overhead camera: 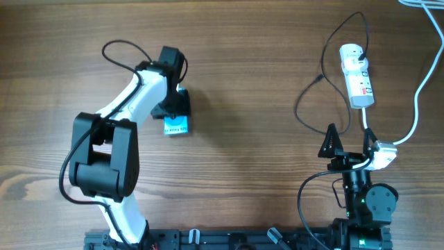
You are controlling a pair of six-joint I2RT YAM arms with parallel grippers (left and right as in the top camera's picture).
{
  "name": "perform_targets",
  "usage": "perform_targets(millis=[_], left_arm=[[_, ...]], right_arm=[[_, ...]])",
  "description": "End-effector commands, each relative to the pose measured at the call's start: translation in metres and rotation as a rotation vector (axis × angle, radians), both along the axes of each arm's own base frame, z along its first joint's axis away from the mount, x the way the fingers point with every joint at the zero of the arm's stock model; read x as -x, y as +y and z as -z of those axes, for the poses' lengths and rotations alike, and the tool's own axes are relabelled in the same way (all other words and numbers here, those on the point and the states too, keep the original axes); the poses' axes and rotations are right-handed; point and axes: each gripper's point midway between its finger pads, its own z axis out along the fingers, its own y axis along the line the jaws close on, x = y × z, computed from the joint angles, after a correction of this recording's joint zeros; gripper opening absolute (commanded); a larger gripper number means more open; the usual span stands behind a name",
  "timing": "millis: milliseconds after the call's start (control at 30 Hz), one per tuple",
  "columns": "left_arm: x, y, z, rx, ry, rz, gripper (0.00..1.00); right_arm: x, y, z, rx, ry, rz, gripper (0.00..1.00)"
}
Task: Plug charger to phone and switch on socket
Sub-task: 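Lift the phone with the left gripper and tilt it upright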
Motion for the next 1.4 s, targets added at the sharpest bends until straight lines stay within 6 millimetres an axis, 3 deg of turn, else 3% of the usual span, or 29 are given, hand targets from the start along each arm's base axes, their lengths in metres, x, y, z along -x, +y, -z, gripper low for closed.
perform_targets(millis=[0,200,400,567,833,1133,1233,1267,1367], left_arm=[[-0.023,-0.007,-0.032,0.022,-0.055,-0.005,0.48],[-0.028,-0.011,-0.063,0.039,-0.052,-0.004,0.46],[-0.021,-0.028,-0.084,0.140,-0.010,0.005,0.44],[0.005,-0.071,-0.103,0.403,0.120,-0.003,0.43],[0.034,-0.120,-0.139,0.753,0.294,-0.038,0.42],[0.032,-0.143,-0.166,0.940,0.392,-0.185,0.38],[0.028,-0.147,-0.170,0.972,0.398,-0.205,0.39],[0.028,-0.147,-0.170,0.971,0.404,-0.215,0.40],[0.030,-0.151,-0.178,1.018,0.423,-0.213,0.40]], right_arm=[[0.000,-0.002,-0.001,0.018,-0.006,0.012,1.00],[0.000,-0.002,-0.001,0.018,-0.006,0.012,1.00],[0.000,-0.002,-0.001,0.017,-0.006,0.012,1.00],[0.000,-0.002,-0.001,0.017,-0.006,0.012,1.00],[0.000,-0.002,-0.001,0.018,-0.006,0.012,1.00],[0.000,-0.002,-0.001,0.008,-0.007,0.011,1.00],[0.000,0.002,-0.001,-0.203,-0.009,-0.011,1.00],[0.000,0.013,-0.003,-0.387,-0.005,-0.072,1.00],[0.005,0.046,-0.005,-0.703,0.062,-0.256,1.00]])
